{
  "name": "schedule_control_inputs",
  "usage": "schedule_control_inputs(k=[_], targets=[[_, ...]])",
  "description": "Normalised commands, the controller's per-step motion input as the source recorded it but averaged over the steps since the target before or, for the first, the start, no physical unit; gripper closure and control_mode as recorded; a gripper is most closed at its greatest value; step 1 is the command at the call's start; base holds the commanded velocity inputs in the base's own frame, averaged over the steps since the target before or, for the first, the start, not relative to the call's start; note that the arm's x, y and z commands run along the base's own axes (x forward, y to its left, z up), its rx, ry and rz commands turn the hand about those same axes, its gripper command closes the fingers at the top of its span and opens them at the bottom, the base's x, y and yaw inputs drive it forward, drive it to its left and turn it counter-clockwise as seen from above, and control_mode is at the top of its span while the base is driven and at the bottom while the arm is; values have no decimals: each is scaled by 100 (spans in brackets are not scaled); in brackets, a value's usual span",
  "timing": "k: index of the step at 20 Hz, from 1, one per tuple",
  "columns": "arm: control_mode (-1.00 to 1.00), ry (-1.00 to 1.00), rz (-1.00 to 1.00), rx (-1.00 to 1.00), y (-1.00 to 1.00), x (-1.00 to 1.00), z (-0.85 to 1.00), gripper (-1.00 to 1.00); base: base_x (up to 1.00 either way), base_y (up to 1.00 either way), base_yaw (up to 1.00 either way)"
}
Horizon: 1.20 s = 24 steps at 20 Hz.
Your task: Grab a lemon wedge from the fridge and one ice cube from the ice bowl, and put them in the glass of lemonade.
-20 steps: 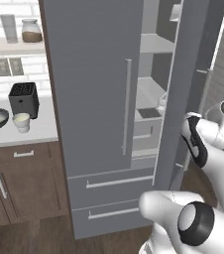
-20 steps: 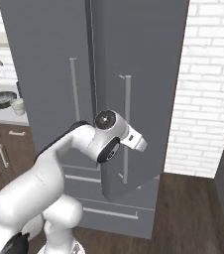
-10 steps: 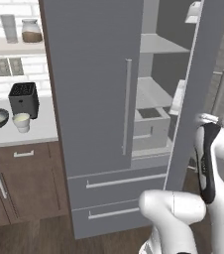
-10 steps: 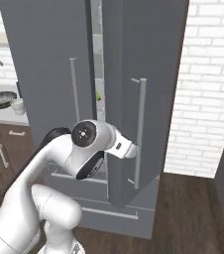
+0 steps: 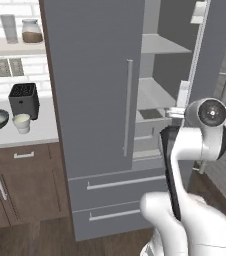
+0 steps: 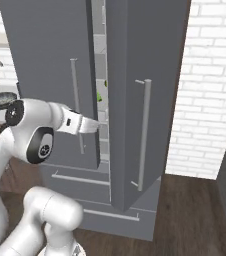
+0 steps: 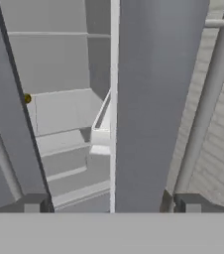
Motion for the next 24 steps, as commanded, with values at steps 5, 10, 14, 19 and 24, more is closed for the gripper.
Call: schedule_control_inputs(k=[5, 10, 14, 19, 24], targets=[[-100, 32, -16, -29, 63, 98, 38, -100, 0, 0, 0], [-100, 26, -19, -18, 8, 44, 5, -100, 0, 0, 0], [-100, 10, -10, -15, -25, 21, -34, -100, 0, 0, 0], [-100, -3, -5, -3, -52, 27, -12, -100, 0, 0, 0], [-100, 2, -10, -6, -56, 16, 0, -100, 0, 0, 0]])
